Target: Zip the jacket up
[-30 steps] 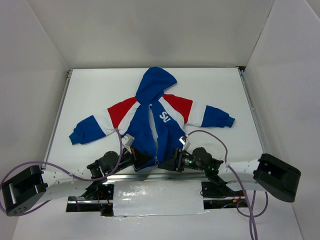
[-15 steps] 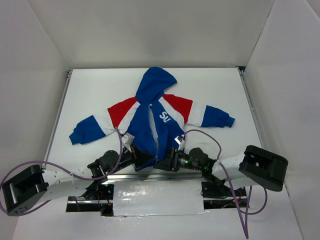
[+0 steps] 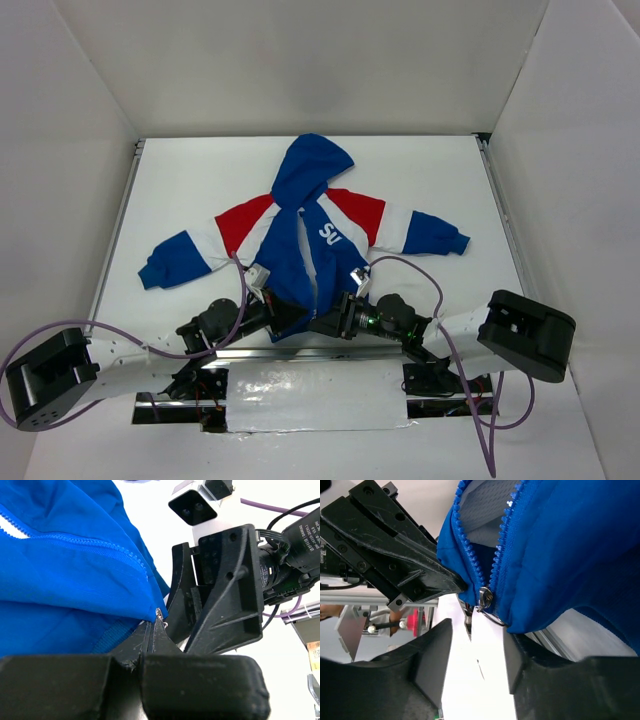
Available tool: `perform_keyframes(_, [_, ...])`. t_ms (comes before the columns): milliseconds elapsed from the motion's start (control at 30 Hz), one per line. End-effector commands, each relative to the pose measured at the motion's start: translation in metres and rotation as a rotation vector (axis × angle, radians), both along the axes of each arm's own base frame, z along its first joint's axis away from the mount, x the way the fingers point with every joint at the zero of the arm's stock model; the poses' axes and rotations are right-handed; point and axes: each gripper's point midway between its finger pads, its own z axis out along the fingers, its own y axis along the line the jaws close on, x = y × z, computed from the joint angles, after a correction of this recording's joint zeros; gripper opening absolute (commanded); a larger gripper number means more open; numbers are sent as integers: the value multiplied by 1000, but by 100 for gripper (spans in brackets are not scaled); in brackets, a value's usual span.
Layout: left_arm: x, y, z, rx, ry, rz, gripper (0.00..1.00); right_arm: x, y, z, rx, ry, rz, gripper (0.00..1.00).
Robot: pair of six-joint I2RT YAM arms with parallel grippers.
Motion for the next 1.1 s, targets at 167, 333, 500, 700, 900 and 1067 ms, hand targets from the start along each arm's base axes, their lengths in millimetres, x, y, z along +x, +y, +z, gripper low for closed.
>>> perform_keyframes(167, [6,-9,34,-98,-49,-4,0,8,7,22,44,-66,-20,39])
perform_keyframes(333, [7,-9,35,-98,-52,-2,0,10,8,13,17,-60,-24,41])
perform_keyframes(500, [8,-9,36,-91,-55,0,0,10,9,12,29,-57,-23,25])
perform_keyframes(700, [8,-8,35,-89,-56,2,0,14,12,17,31,-68,-33,20])
perform_keyframes(900, [7,-7,31,-81,-48,2,0,18,8,17,11,-72,-63,0])
perform_keyframes(1067, [8,-7,33,-86,-54,3,0,16,6,20,21,-90,-57,0])
